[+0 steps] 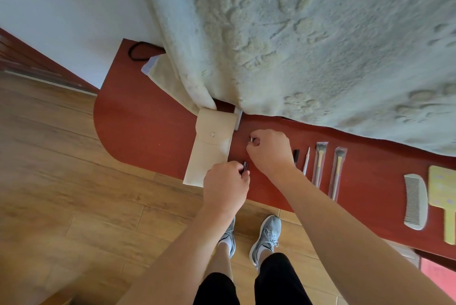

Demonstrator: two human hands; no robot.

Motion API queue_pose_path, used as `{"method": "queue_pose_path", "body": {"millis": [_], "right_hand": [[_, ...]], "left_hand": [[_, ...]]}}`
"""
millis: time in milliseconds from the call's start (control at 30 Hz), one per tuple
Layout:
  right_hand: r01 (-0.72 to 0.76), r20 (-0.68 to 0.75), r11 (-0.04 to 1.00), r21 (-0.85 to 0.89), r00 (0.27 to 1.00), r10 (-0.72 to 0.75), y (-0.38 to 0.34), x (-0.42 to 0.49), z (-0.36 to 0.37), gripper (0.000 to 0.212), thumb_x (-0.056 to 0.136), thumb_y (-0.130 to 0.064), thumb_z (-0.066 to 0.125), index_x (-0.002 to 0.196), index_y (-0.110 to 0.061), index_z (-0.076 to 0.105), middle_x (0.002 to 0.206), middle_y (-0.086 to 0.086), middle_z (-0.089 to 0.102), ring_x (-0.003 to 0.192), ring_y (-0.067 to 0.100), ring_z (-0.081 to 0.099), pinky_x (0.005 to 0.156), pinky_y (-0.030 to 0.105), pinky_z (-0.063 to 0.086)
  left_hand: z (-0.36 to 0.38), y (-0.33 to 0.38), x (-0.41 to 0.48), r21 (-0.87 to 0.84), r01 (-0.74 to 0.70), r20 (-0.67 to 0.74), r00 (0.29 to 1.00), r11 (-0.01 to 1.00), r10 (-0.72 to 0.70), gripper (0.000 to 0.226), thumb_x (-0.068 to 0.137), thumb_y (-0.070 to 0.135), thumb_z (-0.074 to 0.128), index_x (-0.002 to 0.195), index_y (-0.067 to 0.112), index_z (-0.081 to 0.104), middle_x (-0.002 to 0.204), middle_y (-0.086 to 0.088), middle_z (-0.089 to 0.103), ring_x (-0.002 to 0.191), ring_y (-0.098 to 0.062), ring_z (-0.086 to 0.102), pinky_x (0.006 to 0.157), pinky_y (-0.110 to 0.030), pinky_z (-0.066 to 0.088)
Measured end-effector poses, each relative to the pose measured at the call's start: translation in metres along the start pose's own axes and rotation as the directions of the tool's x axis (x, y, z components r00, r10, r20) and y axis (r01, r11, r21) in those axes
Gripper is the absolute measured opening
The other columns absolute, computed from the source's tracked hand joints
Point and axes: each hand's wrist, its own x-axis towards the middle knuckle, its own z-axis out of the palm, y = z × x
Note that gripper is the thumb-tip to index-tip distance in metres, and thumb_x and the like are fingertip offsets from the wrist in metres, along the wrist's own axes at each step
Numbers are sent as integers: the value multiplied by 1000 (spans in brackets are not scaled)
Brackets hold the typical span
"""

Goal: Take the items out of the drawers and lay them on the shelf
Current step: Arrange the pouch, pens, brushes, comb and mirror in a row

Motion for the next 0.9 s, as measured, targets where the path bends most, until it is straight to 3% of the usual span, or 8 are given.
{"method": "queue_pose_path", "body": {"millis": [67, 200, 333, 433, 633, 767, 900], "right_hand": [[-16, -5, 1000, -17, 1000, 16, 7, -3, -4, 20, 82, -15, 57, 92, -9, 74, 79, 6, 70, 80, 27, 62, 71, 34, 50], [-51, -20, 999, -8, 999, 51, 20, -10, -14, 17, 82, -14, 57, 84, -12, 74, 70, 1, 66, 74, 24, 59, 64, 30, 44], [-89, -13, 996, -15, 996, 89, 31, -17, -21, 24, 82, -14, 57, 59, -22, 57, 55, -5, 53, 59, 19, 51, 50, 26, 38], [-100, -9, 995, -13, 995, 100, 36, -20, -24, 15, 83, -16, 58, 78, -10, 71, 68, 3, 67, 69, 22, 61, 61, 33, 54], [-116, 7, 993, -37, 993, 116, 44, -23, -27, 18, 81, -16, 58, 66, -10, 64, 59, 3, 59, 60, 23, 57, 45, 23, 36], [-118, 18, 992, -37, 993, 118, 47, -24, -29, 15, 82, -16, 58, 76, -12, 71, 68, 2, 66, 68, 22, 62, 56, 29, 52], [-113, 20, 993, -21, 993, 114, 50, -26, -28, 16, 81, -16, 57, 78, -10, 71, 67, 4, 67, 69, 23, 64, 58, 32, 55]], "left_hand": [[5, 3, -3, -17, 3, -7, 1000, 1000, -3, 32, 91, 32, 62, 62, 24, 54, 50, 7, 54, 47, -15, 46, 52, -27, 46], [14, 12, -12, -63, -43, 1, 999, 997, 44, 21, 92, 34, 64, 78, 22, 74, 57, 9, 65, 51, -11, 56, 59, -28, 53], [21, 20, -17, -96, -61, 11, 998, 994, 62, 20, 92, 34, 64, 81, 21, 75, 59, 8, 67, 54, -11, 59, 58, -26, 52], [25, 27, -21, -131, -65, 5, 998, 989, 66, 17, 91, 31, 67, 84, 20, 77, 63, 8, 70, 59, -10, 65, 62, -31, 57], [32, 38, -25, -168, -79, -18, 997, 983, 77, 16, 90, 31, 68, 93, 19, 78, 74, 5, 75, 69, -10, 71, 69, -32, 60], [33, 42, -26, -168, -86, -14, 996, 982, 85, 17, 91, 31, 68, 97, 19, 78, 76, 6, 76, 71, -9, 71, 71, -30, 60], [36, 42, -27, -180, -80, -7, 997, 980, 80, 17, 91, 31, 67, 95, 19, 78, 71, 6, 74, 66, -9, 69, 70, -33, 59]]}}
